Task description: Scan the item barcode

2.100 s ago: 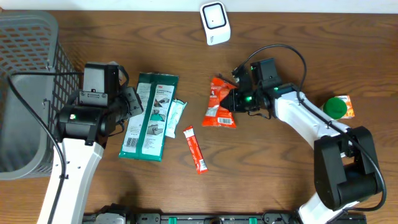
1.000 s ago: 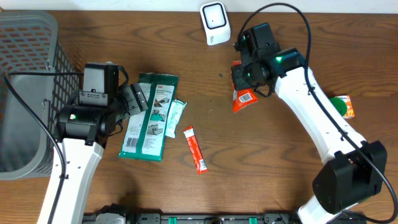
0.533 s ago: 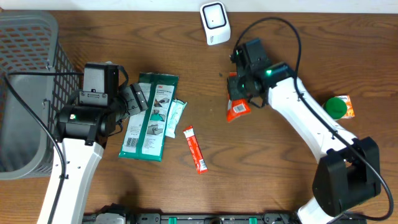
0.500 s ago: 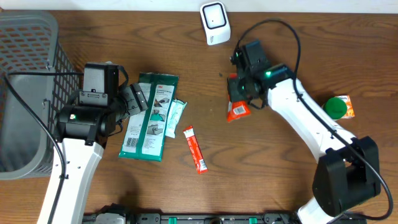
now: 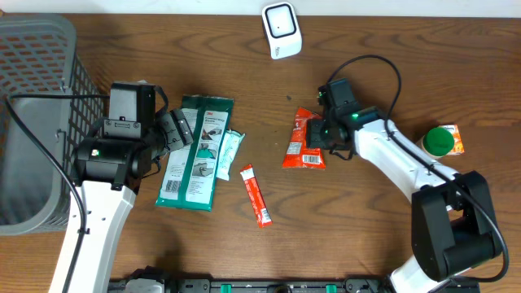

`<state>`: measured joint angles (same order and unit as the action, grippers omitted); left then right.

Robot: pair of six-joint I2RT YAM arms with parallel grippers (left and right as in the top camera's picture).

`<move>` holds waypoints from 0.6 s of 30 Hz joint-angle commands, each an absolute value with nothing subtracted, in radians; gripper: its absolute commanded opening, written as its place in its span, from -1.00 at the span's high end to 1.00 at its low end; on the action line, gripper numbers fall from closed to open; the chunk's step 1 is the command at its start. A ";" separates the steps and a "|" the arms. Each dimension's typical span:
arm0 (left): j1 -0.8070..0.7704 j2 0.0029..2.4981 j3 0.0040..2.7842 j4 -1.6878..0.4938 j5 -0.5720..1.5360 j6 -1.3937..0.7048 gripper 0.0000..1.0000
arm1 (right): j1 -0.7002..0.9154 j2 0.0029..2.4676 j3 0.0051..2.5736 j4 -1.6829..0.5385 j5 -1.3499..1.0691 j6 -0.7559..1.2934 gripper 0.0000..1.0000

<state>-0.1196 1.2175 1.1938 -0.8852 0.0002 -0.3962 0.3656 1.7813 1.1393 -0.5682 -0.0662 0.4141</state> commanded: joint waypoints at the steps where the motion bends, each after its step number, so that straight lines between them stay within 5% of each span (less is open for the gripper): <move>1: -0.116 1.222 1.208 -0.886 -0.012 -0.402 -0.73 | 0.300 1.762 1.137 -0.540 -0.171 0.390 -0.26; 9: -0.116 1.222 1.208 -0.886 -0.012 -0.402 -0.73 | 0.106 1.768 1.136 -0.524 -0.586 0.320 -0.40; 18: -0.116 1.222 1.208 -0.886 -0.012 -0.402 -0.73 | 0.123 1.774 1.073 -0.465 -0.636 0.315 -0.61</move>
